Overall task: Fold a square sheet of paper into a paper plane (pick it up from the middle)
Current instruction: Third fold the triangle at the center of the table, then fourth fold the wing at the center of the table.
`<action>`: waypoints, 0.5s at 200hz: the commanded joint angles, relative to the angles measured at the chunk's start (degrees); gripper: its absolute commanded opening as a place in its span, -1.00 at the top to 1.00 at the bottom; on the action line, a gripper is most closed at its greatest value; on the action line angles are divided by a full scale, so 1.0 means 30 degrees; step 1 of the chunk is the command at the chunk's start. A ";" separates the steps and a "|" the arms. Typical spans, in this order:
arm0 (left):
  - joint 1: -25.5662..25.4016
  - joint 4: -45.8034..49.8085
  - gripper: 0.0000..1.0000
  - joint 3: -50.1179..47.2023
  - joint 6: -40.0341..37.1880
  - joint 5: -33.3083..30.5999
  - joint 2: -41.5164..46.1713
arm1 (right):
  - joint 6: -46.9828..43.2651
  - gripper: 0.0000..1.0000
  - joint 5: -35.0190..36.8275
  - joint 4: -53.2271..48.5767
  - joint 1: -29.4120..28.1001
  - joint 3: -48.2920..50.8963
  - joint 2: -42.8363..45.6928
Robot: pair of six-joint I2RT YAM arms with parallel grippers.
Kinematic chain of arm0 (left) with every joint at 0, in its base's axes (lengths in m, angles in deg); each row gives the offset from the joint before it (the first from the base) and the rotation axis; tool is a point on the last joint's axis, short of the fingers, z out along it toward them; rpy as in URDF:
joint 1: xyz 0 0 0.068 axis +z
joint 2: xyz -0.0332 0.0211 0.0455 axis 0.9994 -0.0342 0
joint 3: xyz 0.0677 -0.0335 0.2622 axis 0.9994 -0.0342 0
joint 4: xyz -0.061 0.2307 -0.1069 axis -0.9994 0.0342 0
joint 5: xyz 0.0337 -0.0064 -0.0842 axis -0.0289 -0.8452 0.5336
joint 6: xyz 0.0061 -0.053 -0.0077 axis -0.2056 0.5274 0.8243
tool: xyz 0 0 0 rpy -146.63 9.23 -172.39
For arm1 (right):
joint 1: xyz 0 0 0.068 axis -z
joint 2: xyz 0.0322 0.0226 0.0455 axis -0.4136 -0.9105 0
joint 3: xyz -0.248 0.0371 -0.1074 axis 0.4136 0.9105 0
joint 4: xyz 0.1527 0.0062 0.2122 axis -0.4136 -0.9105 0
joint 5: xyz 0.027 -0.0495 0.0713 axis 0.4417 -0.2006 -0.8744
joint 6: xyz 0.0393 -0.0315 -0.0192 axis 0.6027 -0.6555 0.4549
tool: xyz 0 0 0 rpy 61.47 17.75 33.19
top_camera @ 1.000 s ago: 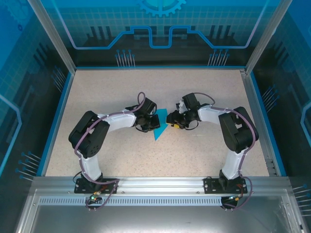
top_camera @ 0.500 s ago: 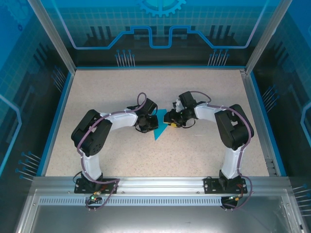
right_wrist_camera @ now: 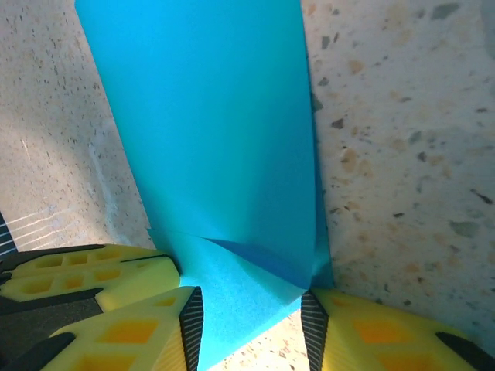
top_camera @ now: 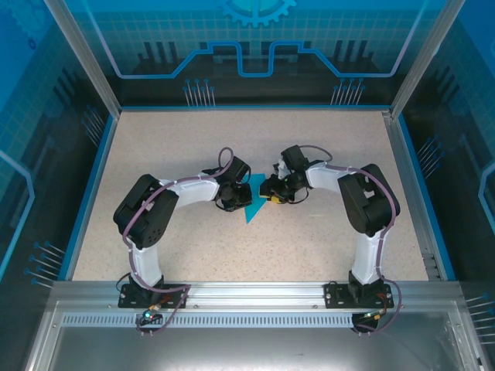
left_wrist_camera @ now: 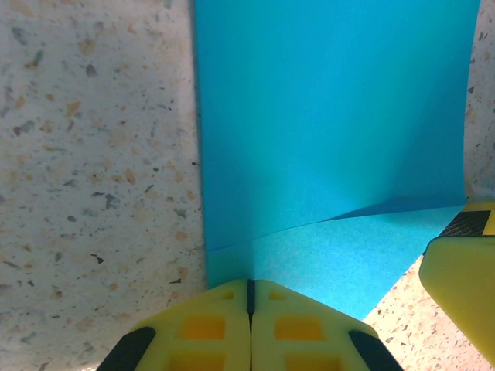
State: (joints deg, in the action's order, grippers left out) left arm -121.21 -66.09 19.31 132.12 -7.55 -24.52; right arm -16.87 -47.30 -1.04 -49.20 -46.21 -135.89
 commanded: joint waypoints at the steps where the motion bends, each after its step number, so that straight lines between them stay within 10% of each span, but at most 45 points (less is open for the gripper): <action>1: -0.0029 0.0971 0.88 0.0125 0.0420 -0.0501 -0.0443 | 0.0466 0.16 0.0769 -0.0486 -0.0004 0.0334 0.0612; 100: -0.0043 0.0992 0.87 0.0204 0.0355 -0.0241 -0.0304 | 0.0403 0.38 -0.1674 0.0623 -0.0124 -0.0159 -0.0498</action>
State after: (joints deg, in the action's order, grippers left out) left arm -121.21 -66.09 19.31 132.12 -7.55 -24.52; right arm -15.34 -48.57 -0.31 -49.16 -46.10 -135.91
